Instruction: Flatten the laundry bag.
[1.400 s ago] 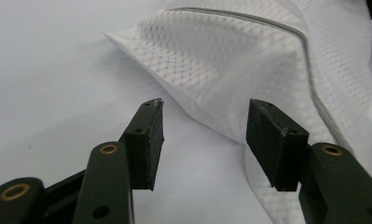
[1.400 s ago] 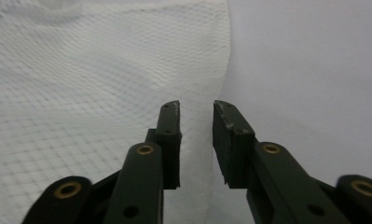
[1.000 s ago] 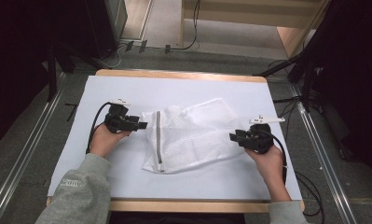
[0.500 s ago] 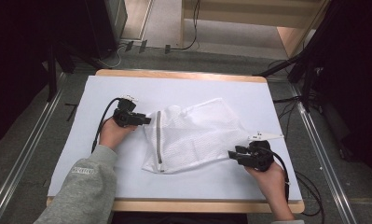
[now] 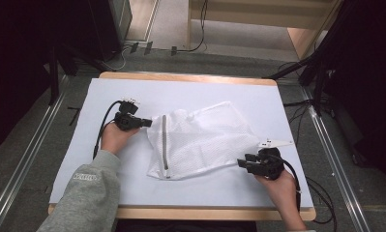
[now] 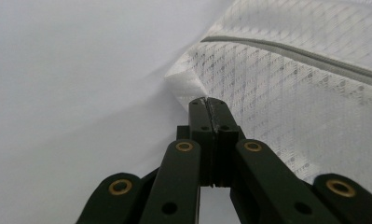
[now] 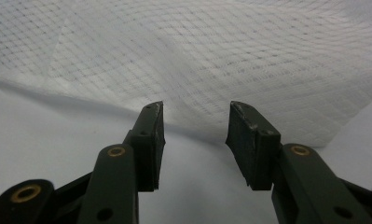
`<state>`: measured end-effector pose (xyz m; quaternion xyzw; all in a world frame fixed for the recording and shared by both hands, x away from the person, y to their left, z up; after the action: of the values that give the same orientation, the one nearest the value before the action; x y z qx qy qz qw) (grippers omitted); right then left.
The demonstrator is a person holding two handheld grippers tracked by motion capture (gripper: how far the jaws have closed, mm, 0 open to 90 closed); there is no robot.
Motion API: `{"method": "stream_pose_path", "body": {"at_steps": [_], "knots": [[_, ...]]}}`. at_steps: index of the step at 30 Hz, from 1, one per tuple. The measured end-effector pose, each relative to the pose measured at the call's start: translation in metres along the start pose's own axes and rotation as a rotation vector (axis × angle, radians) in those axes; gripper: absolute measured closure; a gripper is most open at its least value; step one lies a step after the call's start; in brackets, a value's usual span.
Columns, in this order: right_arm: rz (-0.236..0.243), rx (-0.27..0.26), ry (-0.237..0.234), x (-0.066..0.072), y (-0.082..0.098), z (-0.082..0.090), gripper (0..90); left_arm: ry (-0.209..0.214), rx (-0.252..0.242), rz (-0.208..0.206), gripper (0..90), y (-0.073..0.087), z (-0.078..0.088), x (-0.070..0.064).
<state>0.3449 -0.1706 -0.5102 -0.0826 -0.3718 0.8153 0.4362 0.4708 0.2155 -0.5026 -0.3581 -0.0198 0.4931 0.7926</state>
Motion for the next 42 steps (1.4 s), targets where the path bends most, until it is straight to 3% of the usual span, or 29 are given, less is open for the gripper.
{"method": "stream_pose_path", "body": {"at_steps": [7, 12, 15, 19, 26, 28, 30, 31, 32, 33, 36, 42], "knots": [[-0.006, -0.001, 0.005, -0.006, -0.004, -0.004, 57.2, -0.034, -0.034, 0.050, 90.0, 0.017, 0.033, 0.019], [-0.004, -0.004, 0.008, -0.009, -0.007, -0.009, 55.5, -0.045, -0.047, 0.077, 90.0, 0.029, 0.048, 0.026], [-0.003, -0.005, 0.012, -0.012, -0.009, -0.012, 54.5, -0.050, -0.041, 0.078, 90.0, 0.035, 0.051, 0.026], [-0.005, -0.014, 0.049, -0.025, -0.015, -0.021, 44.6, -0.046, -0.035, 0.077, 90.0, 0.049, 0.061, 0.021], [-0.012, -0.014, 0.084, -0.038, -0.026, -0.040, 42.5, -0.028, -0.006, 0.058, 90.0, 0.066, 0.063, 0.009], [0.004, -0.009, 0.098, -0.039, -0.028, -0.046, 44.6, -0.028, 0.013, 0.048, 90.0, 0.070, 0.062, 0.006], [0.045, -0.006, 0.148, -0.038, -0.031, -0.050, 57.3, -0.024, 0.008, 0.051, 90.0, 0.072, 0.061, 0.003], [0.045, -0.006, 0.148, -0.038, -0.031, -0.050, 57.3, -0.024, 0.008, 0.051, 90.0, 0.072, 0.061, 0.003], [0.059, -0.012, 0.178, -0.038, -0.033, -0.053, 66.5, -0.021, 0.008, 0.053, 90.0, 0.073, 0.062, 0.003], [0.059, -0.012, 0.178, -0.038, -0.033, -0.053, 66.5, -0.021, 0.008, 0.053, 90.0, 0.073, 0.062, 0.003], [0.019, 0.005, 0.188, -0.043, -0.038, -0.056, 89.6, -0.018, 0.002, 0.058, 90.0, 0.073, 0.063, 0.004], [-0.011, 0.060, 0.143, -0.045, -0.046, -0.059, 90.0, -0.006, -0.009, 0.061, 90.0, 0.072, 0.064, 0.002]]}}
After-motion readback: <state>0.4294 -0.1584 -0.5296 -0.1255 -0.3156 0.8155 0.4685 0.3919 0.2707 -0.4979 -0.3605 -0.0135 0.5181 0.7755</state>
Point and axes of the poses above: each handheld gripper's, and its own axes: z roughly backward along the jaws, y roughly out of its underside, x roughly to its left, the point moved 8 cm from there along -z, roughly forward along the jaws, and after that the axes turned 4 degrees about z, right-handed, at the moved point
